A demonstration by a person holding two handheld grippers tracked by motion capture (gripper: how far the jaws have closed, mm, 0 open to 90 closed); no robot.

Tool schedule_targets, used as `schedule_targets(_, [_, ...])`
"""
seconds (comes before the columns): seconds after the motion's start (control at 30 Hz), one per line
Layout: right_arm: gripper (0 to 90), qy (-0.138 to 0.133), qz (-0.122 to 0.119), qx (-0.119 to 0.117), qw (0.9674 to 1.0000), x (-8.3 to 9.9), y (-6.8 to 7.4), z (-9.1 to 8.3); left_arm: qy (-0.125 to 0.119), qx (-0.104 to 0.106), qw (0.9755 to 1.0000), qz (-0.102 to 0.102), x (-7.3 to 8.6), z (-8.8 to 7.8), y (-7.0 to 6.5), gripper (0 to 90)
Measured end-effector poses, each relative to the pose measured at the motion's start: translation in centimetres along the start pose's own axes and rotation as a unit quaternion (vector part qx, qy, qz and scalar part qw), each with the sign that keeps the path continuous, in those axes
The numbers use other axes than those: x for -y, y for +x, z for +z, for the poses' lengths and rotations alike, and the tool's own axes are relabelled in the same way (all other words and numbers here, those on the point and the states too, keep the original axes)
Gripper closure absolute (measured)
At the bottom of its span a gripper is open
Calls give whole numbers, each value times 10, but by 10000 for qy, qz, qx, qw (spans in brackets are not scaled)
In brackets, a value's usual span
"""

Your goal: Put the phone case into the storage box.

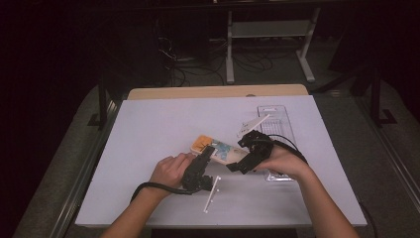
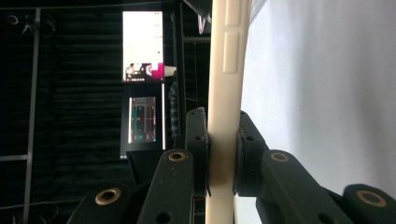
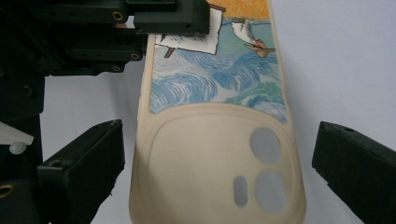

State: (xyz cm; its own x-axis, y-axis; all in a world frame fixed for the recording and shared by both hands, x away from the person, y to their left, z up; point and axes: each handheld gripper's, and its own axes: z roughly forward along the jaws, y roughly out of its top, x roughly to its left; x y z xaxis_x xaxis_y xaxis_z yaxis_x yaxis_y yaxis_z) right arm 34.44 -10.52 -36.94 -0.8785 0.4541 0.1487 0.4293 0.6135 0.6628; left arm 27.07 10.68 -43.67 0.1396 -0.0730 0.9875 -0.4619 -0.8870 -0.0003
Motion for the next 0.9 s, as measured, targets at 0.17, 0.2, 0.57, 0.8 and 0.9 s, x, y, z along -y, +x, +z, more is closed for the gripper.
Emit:
schedule_targets(0.17, [32, -99, 163, -11, 9998, 3, -1, -8, 119, 76, 9999, 14, 6, 0, 1, 795])
schedule_targets(0.2, [32, -106, 166, 5, 9998, 5, -2, -10, 147, 70, 9999, -3, 8, 0, 1, 795])
schedule_targets(0.57, [38, -295, 229, 132, 9992, 22, -3, -21, 356, 63, 9993, -115, 22, -2, 6, 795])
schedule_targets(0.8, [34, -454, 165, 132, 9987, 35, 1, -20, 471, 115, 9986, -209, 26, -1, 8, 795])
schedule_targets(0.9, [29, -443, 183, 120, 9988, 39, 3, -18, 506, 142, 9982, -289, 29, 0, 9, 795])
